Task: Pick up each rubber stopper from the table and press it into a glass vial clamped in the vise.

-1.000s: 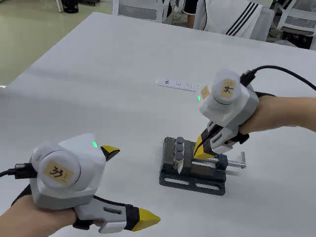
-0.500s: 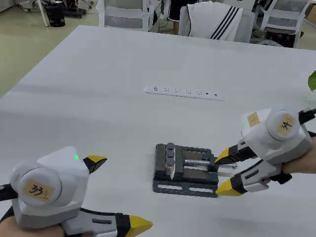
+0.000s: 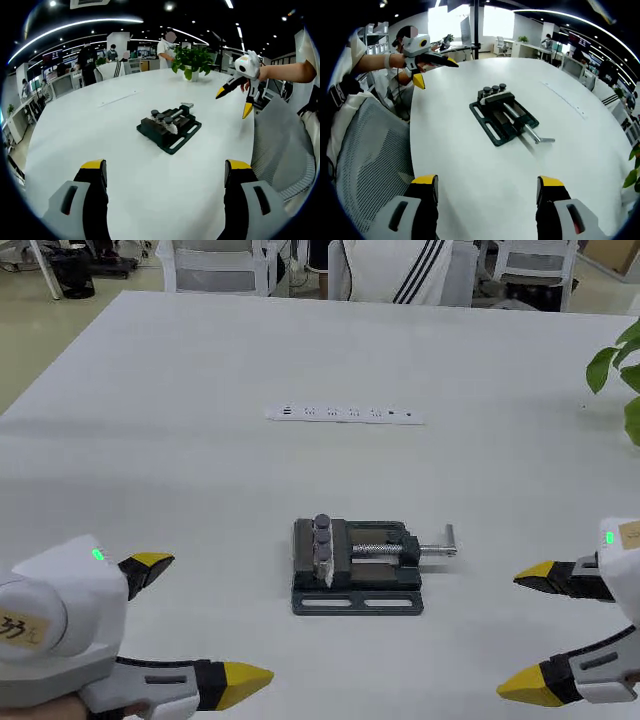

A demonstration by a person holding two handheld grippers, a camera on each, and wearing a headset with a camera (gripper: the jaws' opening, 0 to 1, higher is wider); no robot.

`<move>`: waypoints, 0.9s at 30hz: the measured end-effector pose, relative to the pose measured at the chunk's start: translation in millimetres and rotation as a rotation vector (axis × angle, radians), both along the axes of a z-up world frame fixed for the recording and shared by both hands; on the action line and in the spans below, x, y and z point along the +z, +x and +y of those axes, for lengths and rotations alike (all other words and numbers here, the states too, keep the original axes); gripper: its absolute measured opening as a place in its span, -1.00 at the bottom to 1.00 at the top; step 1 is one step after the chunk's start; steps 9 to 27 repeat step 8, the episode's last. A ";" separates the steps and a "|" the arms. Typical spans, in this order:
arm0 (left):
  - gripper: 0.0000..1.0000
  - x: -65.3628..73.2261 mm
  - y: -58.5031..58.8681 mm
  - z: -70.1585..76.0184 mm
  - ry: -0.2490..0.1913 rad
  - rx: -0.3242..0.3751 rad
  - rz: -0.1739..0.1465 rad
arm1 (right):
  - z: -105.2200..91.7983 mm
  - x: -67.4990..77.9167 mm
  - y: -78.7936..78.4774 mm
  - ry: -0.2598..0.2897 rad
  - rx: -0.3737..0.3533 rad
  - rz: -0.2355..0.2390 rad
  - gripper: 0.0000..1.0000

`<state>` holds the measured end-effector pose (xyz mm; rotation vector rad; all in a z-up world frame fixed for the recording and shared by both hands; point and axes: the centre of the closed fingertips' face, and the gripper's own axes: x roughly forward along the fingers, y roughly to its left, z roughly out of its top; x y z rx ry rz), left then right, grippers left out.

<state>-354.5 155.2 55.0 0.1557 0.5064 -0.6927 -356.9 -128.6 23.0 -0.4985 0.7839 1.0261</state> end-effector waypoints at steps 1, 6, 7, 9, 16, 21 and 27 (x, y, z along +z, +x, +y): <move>0.95 -0.5 -0.2 0.5 0.003 -0.002 0.001 | -2.9 -0.7 -1.6 0.003 -0.012 0.000 0.62; 0.95 -0.7 -1.4 0.9 0.004 -0.007 0.005 | -11.7 -3.9 -12.1 0.025 -0.065 0.005 0.90; 0.96 -0.4 -1.5 0.4 0.002 -0.008 0.004 | -12.5 -4.1 -13.4 0.030 -0.077 0.006 0.97; 0.97 -0.4 -1.4 -0.1 0.003 -0.009 0.005 | -12.6 -3.8 -16.5 0.037 -0.087 0.012 0.98; 0.97 -0.4 -1.4 -0.1 0.003 -0.009 0.005 | -12.6 -3.8 -16.5 0.037 -0.087 0.012 0.98; 0.97 -0.4 -1.4 -0.1 0.003 -0.009 0.005 | -12.6 -3.8 -16.5 0.037 -0.087 0.012 0.98; 0.97 -0.4 -1.4 -0.1 0.003 -0.009 0.005 | -12.6 -3.8 -16.5 0.037 -0.087 0.012 0.98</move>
